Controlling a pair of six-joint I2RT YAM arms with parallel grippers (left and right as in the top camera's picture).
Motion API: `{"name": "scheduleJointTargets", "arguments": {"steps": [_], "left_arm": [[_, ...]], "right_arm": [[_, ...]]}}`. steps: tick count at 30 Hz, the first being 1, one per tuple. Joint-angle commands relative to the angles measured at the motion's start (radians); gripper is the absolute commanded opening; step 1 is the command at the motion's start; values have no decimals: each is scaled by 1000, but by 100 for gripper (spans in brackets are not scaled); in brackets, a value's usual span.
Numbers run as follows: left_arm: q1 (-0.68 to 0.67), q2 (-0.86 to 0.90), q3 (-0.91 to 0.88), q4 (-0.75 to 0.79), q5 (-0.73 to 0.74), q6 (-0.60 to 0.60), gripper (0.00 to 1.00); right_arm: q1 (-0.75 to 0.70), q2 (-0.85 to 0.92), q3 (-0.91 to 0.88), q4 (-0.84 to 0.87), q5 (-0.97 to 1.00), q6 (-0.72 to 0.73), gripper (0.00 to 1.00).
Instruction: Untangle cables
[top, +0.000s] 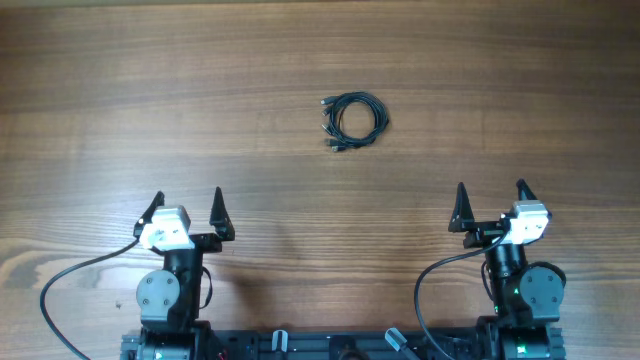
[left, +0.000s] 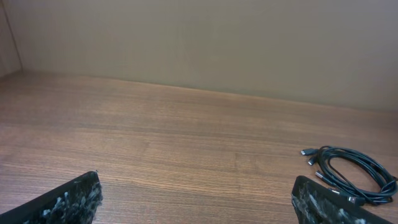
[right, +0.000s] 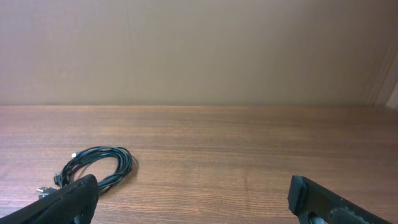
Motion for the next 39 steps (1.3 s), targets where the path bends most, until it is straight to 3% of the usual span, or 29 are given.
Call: {"name": "scheduleJointTargets", "arguments": {"steps": [1,20,25,26,28,36,39], "left_arm": [[7,2,-6,0,8,15,100],[7,2,-6,6,11,11,100],[7,2,-6,123,27,11,100],[7,2,-6,108,28,-66,100],[7,2,2,109,41,-98,100],[7,2,254,-205,136,-136,100],[7,3,464,-329,136,-154,100]], "right_arm": [[-4,-5,-1,2,-16,-17,100],[-4,-5,-1,2,-17,-17,100],[-4,-5,-1,2,-17,-16,100],[-4,-5,-1,2,-21,-12,100],[-4,-5,-1,2,-21,-11,100],[-4,-5,-1,2,-21,121,100],[-4,-5,-1,2,-39,141,100]]}}
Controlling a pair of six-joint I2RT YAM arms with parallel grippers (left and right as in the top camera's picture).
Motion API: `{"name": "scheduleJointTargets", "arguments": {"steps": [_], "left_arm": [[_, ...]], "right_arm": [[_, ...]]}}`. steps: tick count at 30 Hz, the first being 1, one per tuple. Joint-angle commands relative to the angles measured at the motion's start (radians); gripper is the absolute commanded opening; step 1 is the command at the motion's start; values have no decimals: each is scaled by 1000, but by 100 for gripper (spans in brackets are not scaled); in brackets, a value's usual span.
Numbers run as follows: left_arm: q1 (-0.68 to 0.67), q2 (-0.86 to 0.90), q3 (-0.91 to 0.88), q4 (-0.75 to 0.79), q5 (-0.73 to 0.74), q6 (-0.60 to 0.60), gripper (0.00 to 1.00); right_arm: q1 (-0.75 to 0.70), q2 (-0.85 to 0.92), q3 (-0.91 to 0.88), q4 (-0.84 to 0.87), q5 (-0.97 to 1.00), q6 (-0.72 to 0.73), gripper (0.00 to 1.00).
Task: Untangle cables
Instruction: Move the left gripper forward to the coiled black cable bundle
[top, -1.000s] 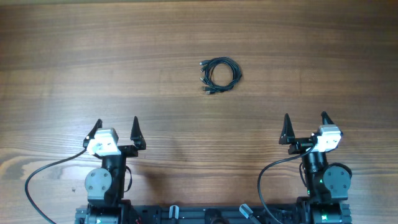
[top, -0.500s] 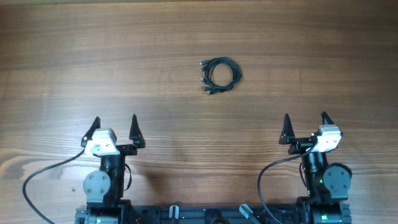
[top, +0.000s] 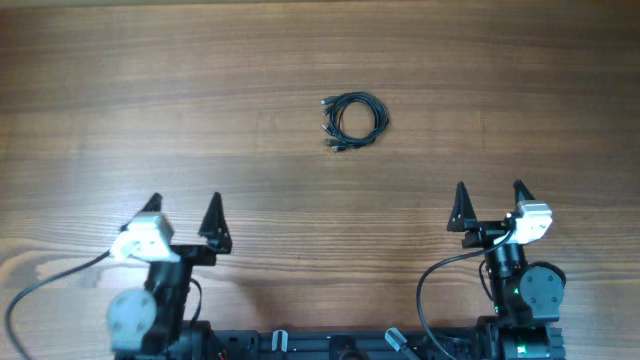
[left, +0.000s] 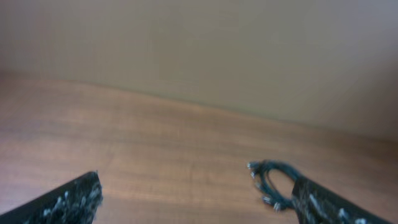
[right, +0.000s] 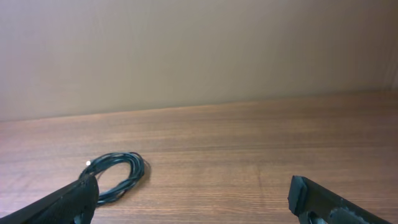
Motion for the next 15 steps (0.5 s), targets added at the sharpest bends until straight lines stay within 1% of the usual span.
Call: {"name": "scheduleJointTargets", "arguments": {"steps": [1,2,4,6,8,10,11,13,15], "left_arm": [[8,-1,225,-91,18,-24,100],[7,7,299,-158,18,-23,100],[7,58,451,-308,15,30,100],[7,178,603,-448,16,100,100],[7,299,723,-523,22,113,100],[7,445,836,-568,23,116,100],[7,523,881,-582,23,117,100],[7,628,887,-570,23,127,100],[7,733,887,-573,76,153,100]], "right_arm": [[-4,-5,-1,2,-27,47,100],[-4,-5,-1,2,-27,49,100],[-4,-5,-1,2,-29,67,100],[-4,-5,1,4,-78,68,100],[-4,-5,13,-11,-127,94,100],[-4,-5,58,-78,-170,126,100],[-4,-5,132,-173,-199,126,100],[-4,-5,283,-326,-152,126,100],[-4,2,417,-430,-117,115,100]]}}
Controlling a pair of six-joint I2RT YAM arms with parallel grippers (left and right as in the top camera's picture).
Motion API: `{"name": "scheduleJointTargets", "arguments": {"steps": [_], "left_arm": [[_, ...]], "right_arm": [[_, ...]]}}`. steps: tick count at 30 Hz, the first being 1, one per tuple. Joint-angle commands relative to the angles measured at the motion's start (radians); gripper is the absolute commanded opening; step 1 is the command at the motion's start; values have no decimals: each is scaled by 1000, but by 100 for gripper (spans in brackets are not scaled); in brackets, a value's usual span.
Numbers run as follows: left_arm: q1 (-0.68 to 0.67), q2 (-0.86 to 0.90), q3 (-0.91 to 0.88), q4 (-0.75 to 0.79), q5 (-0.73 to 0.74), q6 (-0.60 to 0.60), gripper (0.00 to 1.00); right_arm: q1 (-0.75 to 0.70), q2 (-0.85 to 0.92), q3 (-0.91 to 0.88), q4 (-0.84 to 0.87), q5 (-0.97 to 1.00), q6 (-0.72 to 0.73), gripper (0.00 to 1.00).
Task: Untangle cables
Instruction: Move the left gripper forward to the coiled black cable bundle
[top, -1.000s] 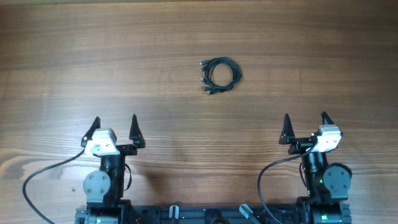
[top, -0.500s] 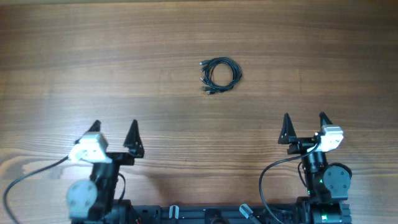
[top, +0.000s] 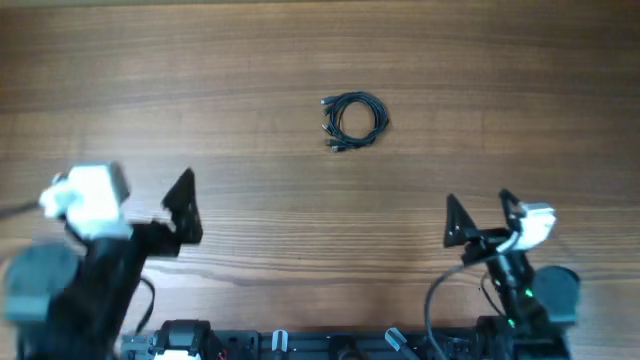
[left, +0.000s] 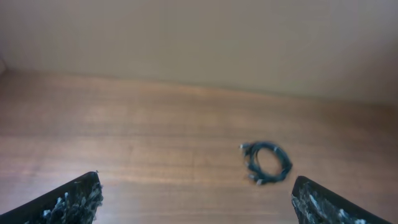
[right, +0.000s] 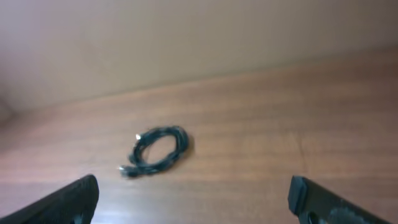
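Observation:
A small coil of black cables (top: 353, 120) lies on the wooden table (top: 200, 80), right of centre and towards the far side. It also shows as the coil (left: 267, 163) in the left wrist view and the coil (right: 158, 151) in the right wrist view, blurred. My left gripper (top: 140, 190) is raised at the near left, open and empty, and far from the coil. In the overhead view its left finger is hidden by the white wrist body. My right gripper (top: 478, 205) is at the near right, open and empty. The left fingers (left: 74, 199) and right fingers (right: 317, 199) frame bare wood.
A plain beige wall (left: 199, 37) stands behind the table's far edge. The arm bases and their black leads (top: 440, 300) sit along the near edge. Bare wood lies between the grippers and the coil.
My left arm has risen and swung left, looming larger in the overhead view, and the coil looks smaller in its wrist view. My right gripper has lifted and shifted slightly left. The coil has not moved.
Both grippers first rested open at the near edge, the coil at the margins of each wrist view. Then the left arm had shifted left and the right had turned a little. Now both are raised, each seeing the untouched coil nearer the middle of its view.

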Motion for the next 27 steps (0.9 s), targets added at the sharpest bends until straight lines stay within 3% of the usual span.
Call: {"name": "scheduleJointTargets", "arguments": {"steps": [1,5,13,18,23,26,27], "left_arm": [[7,181,8,-2,113,71,100],[7,336,8,-5,146,63,100],[7,359,8,12,146,63,100],[7,359,8,43,228,64,100],[7,394,8,204,233,63,100],[7,502,8,222,261,63,88],[7,542,8,229,271,63,79]], "right_arm": [[-4,14,253,-120,40,4,100],[-4,198,518,-246,39,-24,100],[-4,1055,1249,-615,-76,-261,100],[-4,1451,1496,-733,-108,-281,100],[-4,1508,1496,-717,-132,-285,100],[-4,1506,1496,-722,-195,-365,99],[-4,1506,1496,-729,-193,-366,99]]}}
